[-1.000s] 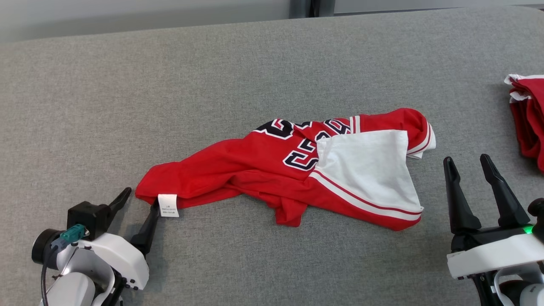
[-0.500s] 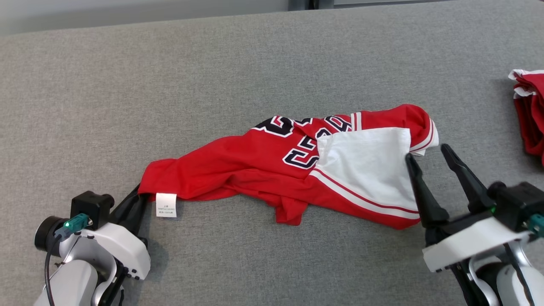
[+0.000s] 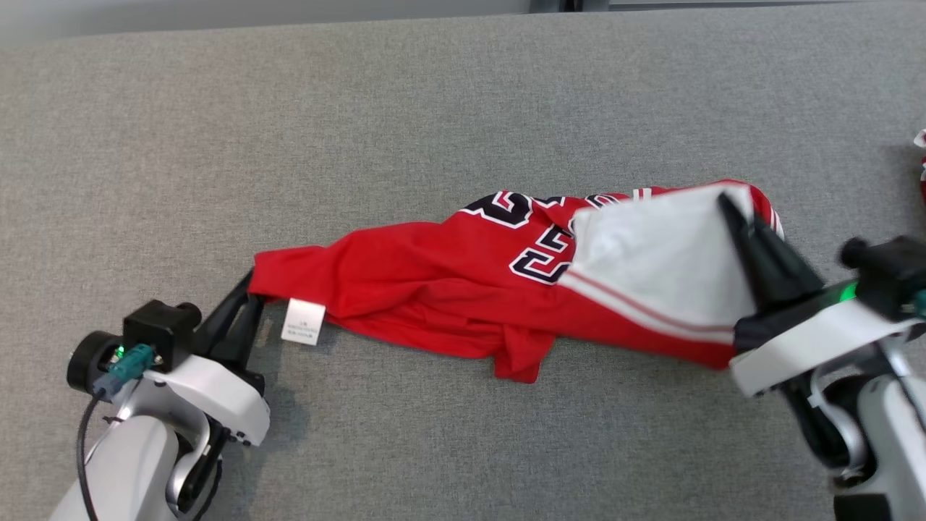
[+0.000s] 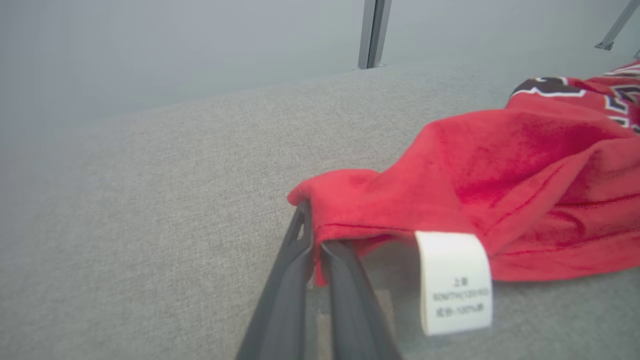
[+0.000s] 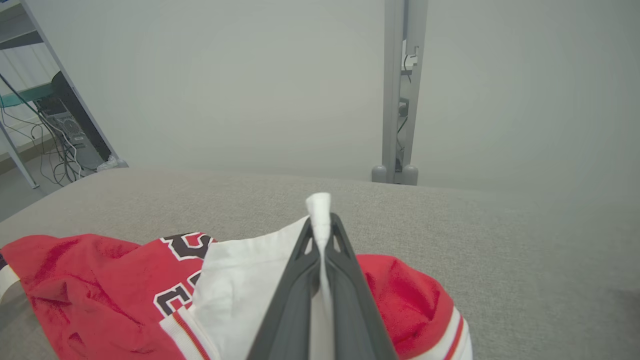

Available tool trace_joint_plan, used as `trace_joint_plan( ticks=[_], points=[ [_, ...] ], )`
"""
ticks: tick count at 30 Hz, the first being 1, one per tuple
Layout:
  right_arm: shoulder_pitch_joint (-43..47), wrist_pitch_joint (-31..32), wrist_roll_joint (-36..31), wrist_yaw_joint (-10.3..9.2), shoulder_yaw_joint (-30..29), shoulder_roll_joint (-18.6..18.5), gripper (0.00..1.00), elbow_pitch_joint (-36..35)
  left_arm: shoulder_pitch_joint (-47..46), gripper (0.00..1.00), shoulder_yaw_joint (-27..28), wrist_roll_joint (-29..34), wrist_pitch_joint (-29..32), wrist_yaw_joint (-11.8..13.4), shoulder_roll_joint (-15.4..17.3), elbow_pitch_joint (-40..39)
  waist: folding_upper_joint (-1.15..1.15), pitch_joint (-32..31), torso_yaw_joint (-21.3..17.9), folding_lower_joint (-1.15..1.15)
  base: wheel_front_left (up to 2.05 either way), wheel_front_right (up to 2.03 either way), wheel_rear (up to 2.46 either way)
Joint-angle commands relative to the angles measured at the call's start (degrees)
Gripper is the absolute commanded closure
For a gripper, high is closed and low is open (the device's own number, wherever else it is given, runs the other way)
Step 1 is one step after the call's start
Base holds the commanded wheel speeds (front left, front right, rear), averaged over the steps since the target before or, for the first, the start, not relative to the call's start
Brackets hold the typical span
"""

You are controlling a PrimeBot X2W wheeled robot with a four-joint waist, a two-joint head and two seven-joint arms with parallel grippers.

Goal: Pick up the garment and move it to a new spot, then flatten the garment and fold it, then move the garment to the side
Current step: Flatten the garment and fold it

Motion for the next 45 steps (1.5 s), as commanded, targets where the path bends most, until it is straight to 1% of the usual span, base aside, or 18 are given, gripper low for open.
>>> trace_joint_plan(
  ticks=[1, 5, 7, 11, 12, 14, 21, 29, 32, 36, 40, 45],
  points=[
    [-1.2, -1.9, 0.6, 0.01, -1.2, -0.7, 1.0, -1.4, -1.2, 1.0, 0.8, -0.2, -0.5, 0.6, 0.5, -1.2, 0.0, -0.1, 0.1, 0.0, 0.0, 0.0, 0.0],
    [-3.4, -5.0, 2.8, 0.01, -4.4, -0.8, 1.0, -5.4, -1.7, 1.0, 2.2, -0.9, 0.0, 1.6, 1.5, -5.9, 0.0, -1.0, -0.2, 0.0, 0.0, 0.0, 0.0],
    [-5.3, -6.0, 3.6, 0.01, -6.2, -1.3, 1.0, -7.5, -1.8, 1.0, 2.9, -0.4, 0.9, 2.4, 2.8, -9.0, 0.0, -1.6, -0.5, 0.0, 0.0, 0.0, 0.0],
    [-9.7, -6.3, 4.9, 0.01, -9.5, -2.4, 1.0, -11.2, -2.3, 1.0, 4.3, -1.2, 3.4, 4.3, 3.9, -16.0, 0.0, -2.9, -0.8, 0.0, 0.0, 0.0, 0.0],
    [-12.4, -5.8, 5.4, 0.01, -10.9, -3.1, 1.0, -12.7, -2.7, 1.0, 5.6, -1.7, 4.8, 5.4, 4.6, -19.4, 0.0, -3.3, -0.9, 0.0, 0.0, 0.0, 0.0],
    [-15.3, -5.0, 6.1, 0.01, -11.7, -3.5, 1.0, -14.0, -3.3, 1.0, 6.7, -2.5, 5.7, 6.3, 4.8, -22.9, 0.0, -3.9, -0.8, 0.0, 0.0, 0.0, 0.0],
    [-24.3, -2.0, 7.1, 0.01, -13.2, -5.1, 1.0, -16.1, -6.7, 1.0, 10.7, -3.0, 8.5, 9.3, 6.6, -33.0, 0.0, -5.2, -0.4, 0.0, 0.0, 0.0, 0.0],
    [-28.0, 0.3, 8.0, 0.01, -13.1, -4.8, 1.0, -15.3, -8.8, 1.0, 12.5, -3.2, 10.9, 11.0, 7.8, -38.2, 0.0, -5.4, -0.6, 0.0, 0.0, 0.0, 0.0],
    [-28.9, 0.9, 8.7, 0.01, -12.3, -4.4, 1.0, -13.6, -10.2, 1.0, 12.2, -3.5, 11.4, 11.1, 7.5, -38.3, 0.0, -4.9, -0.7, 0.0, 0.0, 0.0, 0.0],
    [-31.7, 1.6, 10.4, 0.01, -10.7, -4.3, 1.0, -7.8, -14.3, 1.0, 11.5, -4.9, 11.5, 9.6, 6.4, -34.5, 0.0, -3.6, -0.9, 0.0, 0.0, 0.0, 0.0],
    [-38.5, 1.8, 12.4, 0.01, -8.3, -5.3, 1.0, 1.7, -23.1, 1.0, 9.7, -5.2, 11.1, 6.9, 4.9, -25.4, 0.0, -1.5, -0.6, 0.0, 0.0, 0.0, 0.0],
    [-50.9, -0.6, 13.8, 0.01, -5.4, -5.6, 1.0, 15.2, -37.7, 1.0, 7.6, -4.9, 10.1, 3.1, 2.3, -8.5, 0.0, 1.6, 0.2, 0.0, 0.0, 0.0, 0.0]
  ],
)
